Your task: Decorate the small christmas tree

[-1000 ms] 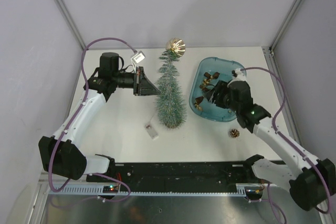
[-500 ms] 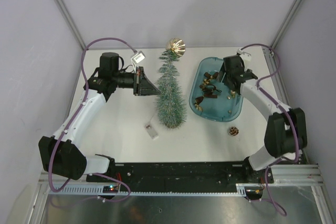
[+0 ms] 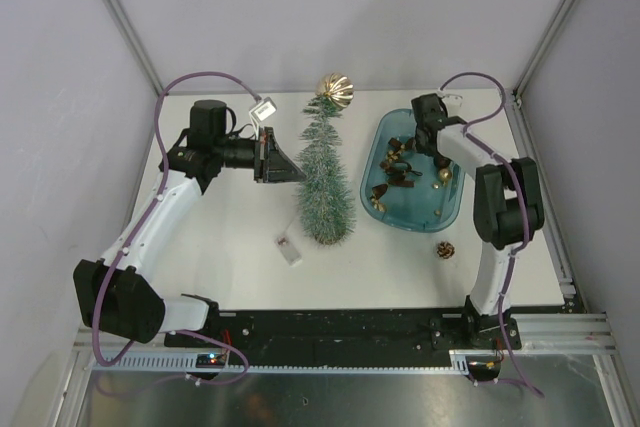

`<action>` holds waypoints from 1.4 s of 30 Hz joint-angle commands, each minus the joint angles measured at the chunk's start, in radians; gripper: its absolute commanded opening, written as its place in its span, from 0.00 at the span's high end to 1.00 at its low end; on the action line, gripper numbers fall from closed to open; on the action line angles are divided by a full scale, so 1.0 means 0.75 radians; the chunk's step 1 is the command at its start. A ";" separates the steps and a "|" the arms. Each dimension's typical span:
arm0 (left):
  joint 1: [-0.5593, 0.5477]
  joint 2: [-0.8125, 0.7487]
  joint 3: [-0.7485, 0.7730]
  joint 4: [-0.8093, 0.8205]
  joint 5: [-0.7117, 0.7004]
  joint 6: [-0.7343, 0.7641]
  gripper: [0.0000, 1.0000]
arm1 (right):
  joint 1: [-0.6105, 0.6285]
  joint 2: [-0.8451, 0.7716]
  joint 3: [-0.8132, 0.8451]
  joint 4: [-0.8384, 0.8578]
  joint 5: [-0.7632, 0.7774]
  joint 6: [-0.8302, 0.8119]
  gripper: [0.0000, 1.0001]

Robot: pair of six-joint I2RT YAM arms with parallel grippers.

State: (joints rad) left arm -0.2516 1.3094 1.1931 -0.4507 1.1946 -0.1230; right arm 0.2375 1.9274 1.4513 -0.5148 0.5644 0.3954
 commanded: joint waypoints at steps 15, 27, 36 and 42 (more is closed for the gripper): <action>-0.011 0.007 0.069 0.008 0.031 0.013 1.00 | -0.035 0.235 0.144 -0.051 -0.017 -0.007 0.29; -0.011 0.006 0.059 0.008 0.024 0.015 1.00 | -0.043 0.251 0.108 0.020 -0.079 -0.061 0.59; -0.010 -0.007 0.062 0.009 0.028 0.002 0.92 | -0.008 0.085 -0.043 0.122 -0.139 -0.055 0.80; -0.010 -0.023 0.049 0.008 0.036 0.001 0.86 | 0.039 -0.145 -0.144 0.149 -0.180 -0.032 0.87</action>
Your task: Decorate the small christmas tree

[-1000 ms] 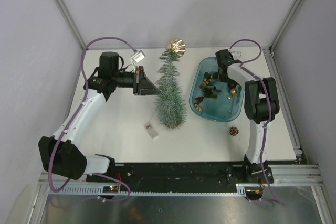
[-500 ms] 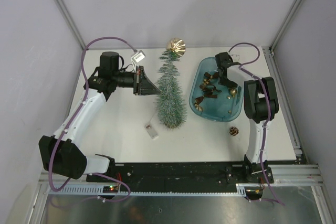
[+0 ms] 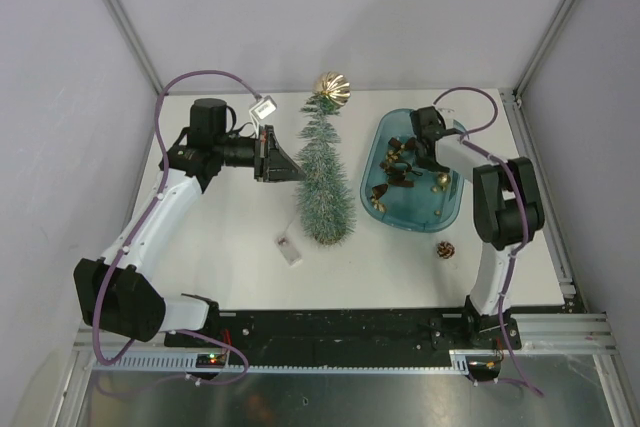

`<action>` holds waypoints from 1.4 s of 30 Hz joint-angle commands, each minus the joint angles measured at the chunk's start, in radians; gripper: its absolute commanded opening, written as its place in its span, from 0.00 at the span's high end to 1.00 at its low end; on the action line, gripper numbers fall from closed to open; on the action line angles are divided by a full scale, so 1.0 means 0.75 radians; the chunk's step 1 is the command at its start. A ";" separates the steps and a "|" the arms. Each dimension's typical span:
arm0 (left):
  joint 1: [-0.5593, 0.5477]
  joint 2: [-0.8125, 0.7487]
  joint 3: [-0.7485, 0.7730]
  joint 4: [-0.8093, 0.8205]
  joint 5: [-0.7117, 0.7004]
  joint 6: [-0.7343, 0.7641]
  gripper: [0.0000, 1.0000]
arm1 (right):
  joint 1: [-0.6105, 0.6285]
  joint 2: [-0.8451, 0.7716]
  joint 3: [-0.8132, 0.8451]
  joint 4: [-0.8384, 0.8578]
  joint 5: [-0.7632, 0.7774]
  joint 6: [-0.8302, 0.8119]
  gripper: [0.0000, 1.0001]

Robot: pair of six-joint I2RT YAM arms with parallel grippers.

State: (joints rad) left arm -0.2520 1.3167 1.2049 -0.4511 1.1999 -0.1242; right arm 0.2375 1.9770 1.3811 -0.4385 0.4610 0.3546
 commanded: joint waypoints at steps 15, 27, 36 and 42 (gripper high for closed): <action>-0.011 -0.041 0.032 0.007 0.020 0.007 0.99 | 0.244 -1.134 -0.441 0.336 -0.616 0.155 0.87; -0.044 -0.038 0.044 0.007 0.001 0.008 1.00 | 0.257 -1.328 -0.596 0.697 -1.300 0.381 0.86; -0.053 -0.037 0.046 0.009 -0.004 0.016 1.00 | 0.343 -1.334 -0.637 0.800 -1.292 0.460 0.87; -0.054 -0.034 0.046 0.008 -0.002 0.018 1.00 | 0.426 -1.349 -0.692 0.852 -1.232 0.502 0.88</action>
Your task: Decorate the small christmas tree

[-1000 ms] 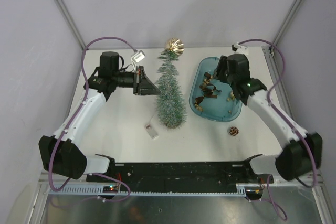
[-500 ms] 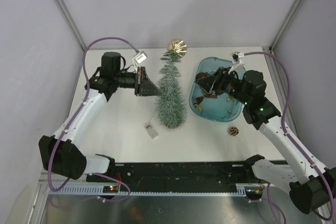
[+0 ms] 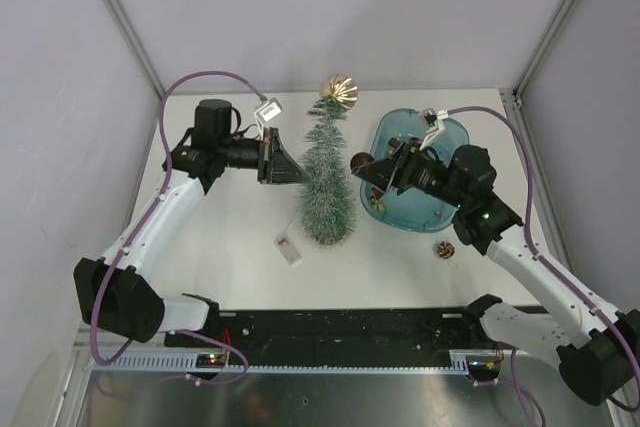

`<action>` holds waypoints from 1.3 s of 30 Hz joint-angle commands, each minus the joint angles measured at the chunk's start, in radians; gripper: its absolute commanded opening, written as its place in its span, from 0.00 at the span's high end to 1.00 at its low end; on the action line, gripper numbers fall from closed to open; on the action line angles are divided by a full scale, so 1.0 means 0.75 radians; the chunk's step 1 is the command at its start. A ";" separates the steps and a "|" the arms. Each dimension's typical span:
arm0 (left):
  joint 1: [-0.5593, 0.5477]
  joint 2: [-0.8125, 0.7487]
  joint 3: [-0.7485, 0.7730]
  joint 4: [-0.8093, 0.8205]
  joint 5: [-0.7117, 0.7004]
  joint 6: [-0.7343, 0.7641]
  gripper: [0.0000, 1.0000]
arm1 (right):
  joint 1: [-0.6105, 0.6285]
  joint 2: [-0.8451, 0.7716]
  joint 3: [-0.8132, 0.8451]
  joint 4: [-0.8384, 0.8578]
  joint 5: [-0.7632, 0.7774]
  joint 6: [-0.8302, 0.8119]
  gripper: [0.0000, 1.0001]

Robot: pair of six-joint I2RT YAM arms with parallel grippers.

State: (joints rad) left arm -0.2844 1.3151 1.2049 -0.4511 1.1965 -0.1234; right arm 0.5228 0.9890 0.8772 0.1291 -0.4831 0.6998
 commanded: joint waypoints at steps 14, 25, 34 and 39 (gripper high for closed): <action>-0.016 -0.033 0.047 0.008 0.001 0.013 1.00 | 0.120 -0.040 -0.055 0.191 0.163 0.033 0.90; -0.017 -0.025 0.057 0.007 -0.001 0.011 1.00 | 0.124 0.045 -0.072 0.323 0.149 0.074 0.90; -0.016 -0.023 0.059 0.007 0.002 0.012 1.00 | 0.133 0.064 -0.074 0.408 0.132 0.112 0.90; -0.016 -0.025 0.053 0.008 0.001 0.014 1.00 | 0.132 0.048 -0.075 0.414 0.143 0.109 0.91</action>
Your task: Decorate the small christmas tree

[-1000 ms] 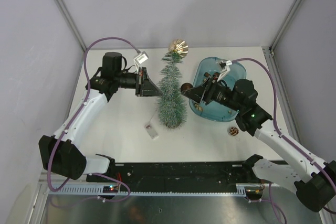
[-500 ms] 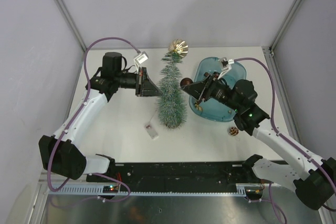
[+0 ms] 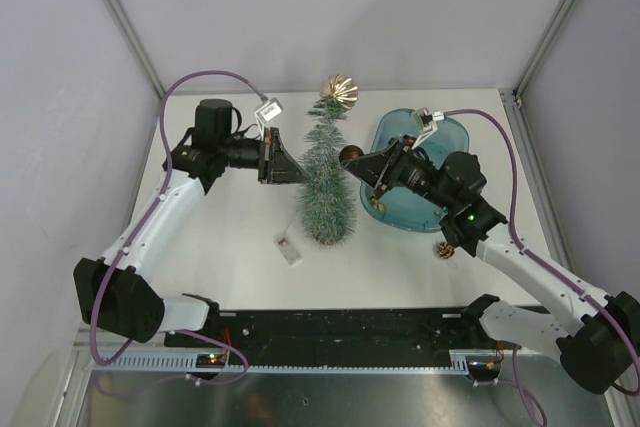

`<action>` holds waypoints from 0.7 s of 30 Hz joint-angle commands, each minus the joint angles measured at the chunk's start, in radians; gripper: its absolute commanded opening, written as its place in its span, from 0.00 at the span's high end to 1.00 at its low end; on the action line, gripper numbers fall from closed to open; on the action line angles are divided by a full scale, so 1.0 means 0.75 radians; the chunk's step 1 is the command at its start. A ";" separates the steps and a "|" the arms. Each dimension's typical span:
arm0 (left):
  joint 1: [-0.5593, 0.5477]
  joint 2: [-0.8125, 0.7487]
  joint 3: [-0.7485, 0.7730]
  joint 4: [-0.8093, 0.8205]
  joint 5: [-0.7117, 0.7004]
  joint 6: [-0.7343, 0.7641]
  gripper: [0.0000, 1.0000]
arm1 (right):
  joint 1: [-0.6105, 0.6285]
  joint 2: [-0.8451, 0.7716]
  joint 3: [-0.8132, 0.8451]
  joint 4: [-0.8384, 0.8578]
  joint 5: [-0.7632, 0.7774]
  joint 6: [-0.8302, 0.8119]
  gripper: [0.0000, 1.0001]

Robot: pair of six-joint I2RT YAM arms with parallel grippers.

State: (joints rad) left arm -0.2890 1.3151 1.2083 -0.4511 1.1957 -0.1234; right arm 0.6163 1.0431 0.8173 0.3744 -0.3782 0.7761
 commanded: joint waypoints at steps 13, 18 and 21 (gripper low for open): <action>-0.011 -0.032 0.043 0.009 0.004 0.015 1.00 | 0.009 -0.041 0.006 0.057 0.037 -0.020 0.91; -0.011 -0.031 0.045 0.008 0.005 0.015 1.00 | 0.010 -0.036 0.004 0.030 0.071 -0.054 0.93; -0.012 -0.031 0.046 0.007 0.004 0.015 1.00 | 0.010 -0.011 -0.008 0.071 0.064 -0.044 0.93</action>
State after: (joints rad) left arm -0.2897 1.3151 1.2083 -0.4511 1.1957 -0.1234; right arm 0.6182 1.0321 0.8165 0.3729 -0.3481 0.7593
